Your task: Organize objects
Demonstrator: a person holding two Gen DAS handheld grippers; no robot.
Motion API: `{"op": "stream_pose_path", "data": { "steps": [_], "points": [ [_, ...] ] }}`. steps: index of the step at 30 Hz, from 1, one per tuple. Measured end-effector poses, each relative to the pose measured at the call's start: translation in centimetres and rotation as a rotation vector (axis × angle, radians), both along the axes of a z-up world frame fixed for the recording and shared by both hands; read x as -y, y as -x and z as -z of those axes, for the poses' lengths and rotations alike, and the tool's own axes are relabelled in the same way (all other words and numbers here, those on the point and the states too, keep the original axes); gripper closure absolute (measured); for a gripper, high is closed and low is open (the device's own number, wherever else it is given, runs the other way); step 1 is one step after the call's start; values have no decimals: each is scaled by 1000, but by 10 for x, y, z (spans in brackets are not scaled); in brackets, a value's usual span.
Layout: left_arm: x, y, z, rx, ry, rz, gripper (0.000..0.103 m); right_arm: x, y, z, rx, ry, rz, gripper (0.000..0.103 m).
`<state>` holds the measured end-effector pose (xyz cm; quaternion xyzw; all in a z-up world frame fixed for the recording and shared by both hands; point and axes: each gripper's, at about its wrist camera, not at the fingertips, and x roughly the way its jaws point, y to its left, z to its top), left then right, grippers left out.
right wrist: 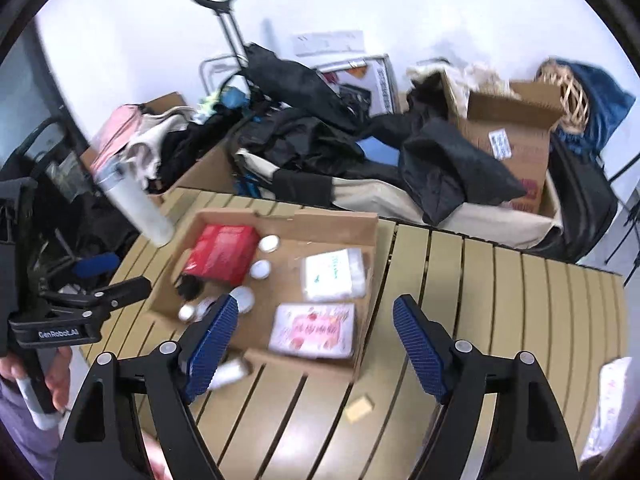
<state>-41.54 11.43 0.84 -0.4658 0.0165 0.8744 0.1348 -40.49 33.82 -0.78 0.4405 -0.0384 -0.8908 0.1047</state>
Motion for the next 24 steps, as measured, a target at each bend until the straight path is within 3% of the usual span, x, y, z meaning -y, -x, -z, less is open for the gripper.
{"op": "stream_pose_path", "data": {
  "steps": [6,11,13,15,18,24],
  "points": [
    [31,-130,1,-112,56,-85,2,27,-95,-6,-51,-22,-65,20],
    [52,-233,36,-127,30,-112,0,39,-203,33,-111,-25,-58,20],
    [57,-264,59,-108,53,-112,0,40,-241,62,-89,32,-40,20],
    [59,-278,78,-58,74,-95,0,41,-264,89,-54,80,-33,20],
    [56,-275,86,-34,84,-95,0,56,-274,130,59,47,-80,20],
    [45,-259,84,-70,47,-38,0,47,-268,124,13,46,-47,20]
  ]
}}
